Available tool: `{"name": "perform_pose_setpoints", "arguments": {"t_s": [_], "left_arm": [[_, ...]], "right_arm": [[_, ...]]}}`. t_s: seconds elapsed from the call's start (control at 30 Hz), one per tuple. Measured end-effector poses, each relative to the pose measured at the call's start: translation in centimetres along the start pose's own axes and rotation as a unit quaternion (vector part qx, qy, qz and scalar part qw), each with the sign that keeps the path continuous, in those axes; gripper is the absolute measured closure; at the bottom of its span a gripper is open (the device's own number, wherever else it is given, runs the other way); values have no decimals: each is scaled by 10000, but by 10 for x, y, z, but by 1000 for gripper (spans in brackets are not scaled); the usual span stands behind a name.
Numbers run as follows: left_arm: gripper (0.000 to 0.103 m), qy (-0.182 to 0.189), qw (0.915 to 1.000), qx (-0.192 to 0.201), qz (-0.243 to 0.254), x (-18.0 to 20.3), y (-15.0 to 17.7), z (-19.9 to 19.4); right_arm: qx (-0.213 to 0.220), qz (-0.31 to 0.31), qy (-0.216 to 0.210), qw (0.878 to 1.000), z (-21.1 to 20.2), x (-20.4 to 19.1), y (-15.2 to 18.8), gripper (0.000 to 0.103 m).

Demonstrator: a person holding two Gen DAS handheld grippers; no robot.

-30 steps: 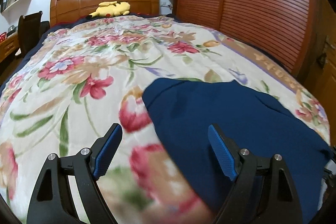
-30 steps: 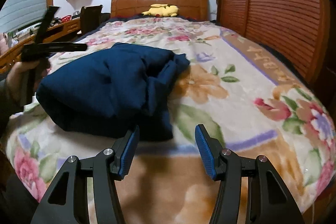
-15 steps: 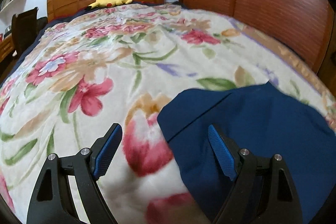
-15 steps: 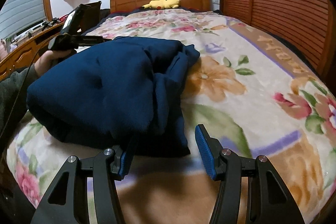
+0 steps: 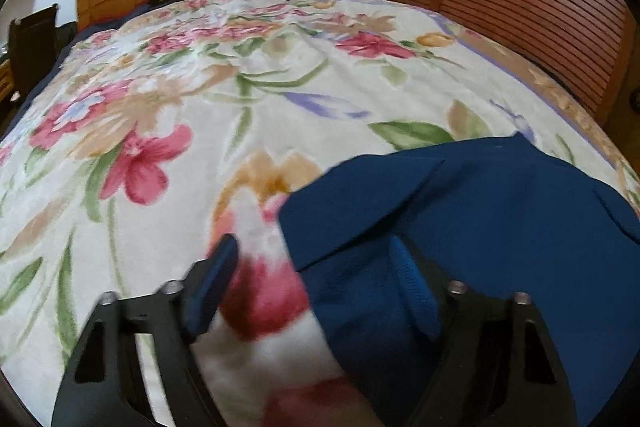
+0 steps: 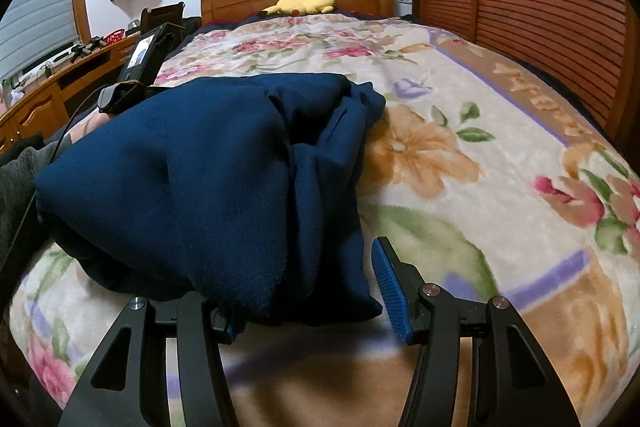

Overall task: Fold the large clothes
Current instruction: 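Close the left tool and the right tool on the folded jacket bundle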

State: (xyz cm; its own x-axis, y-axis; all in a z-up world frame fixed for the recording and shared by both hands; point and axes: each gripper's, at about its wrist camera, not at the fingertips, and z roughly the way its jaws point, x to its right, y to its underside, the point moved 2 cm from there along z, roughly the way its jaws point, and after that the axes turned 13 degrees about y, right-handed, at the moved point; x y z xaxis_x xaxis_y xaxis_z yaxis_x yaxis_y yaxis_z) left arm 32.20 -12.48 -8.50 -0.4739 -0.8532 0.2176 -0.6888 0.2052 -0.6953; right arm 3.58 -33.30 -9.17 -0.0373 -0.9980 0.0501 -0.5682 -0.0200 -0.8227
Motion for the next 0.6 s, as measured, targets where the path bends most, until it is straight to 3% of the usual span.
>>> {"name": "perform_pose_setpoints", "arguments": {"t_s": [0.07, 0.13, 0.3, 0.43, 0.5, 0.6], "left_arm": [[49, 33, 9998, -9, 172, 9, 0, 0], [52, -76, 9994, -28, 324, 16, 0, -1], [79, -193, 9993, 33, 323, 22, -3, -6], [87, -459, 9975, 120, 523, 34, -5, -16], [88, -618, 9962, 163, 585, 40, -7, -22], [90, -745, 9947, 254, 667, 49, -11, -34]], "right_arm": [[-9, 7, -8, 10000, 1, 0, 0, 46], [-19, 23, -27, 10000, 1, 1, 0, 46], [-16, 17, -33, 10000, 1, 0, 0, 47], [55, -93, -144, 9998, 0, -3, 0, 67], [94, -186, -154, 9997, -2, -7, -1, 86], [251, -384, -48, 9989, -9, -12, -3, 90]]}}
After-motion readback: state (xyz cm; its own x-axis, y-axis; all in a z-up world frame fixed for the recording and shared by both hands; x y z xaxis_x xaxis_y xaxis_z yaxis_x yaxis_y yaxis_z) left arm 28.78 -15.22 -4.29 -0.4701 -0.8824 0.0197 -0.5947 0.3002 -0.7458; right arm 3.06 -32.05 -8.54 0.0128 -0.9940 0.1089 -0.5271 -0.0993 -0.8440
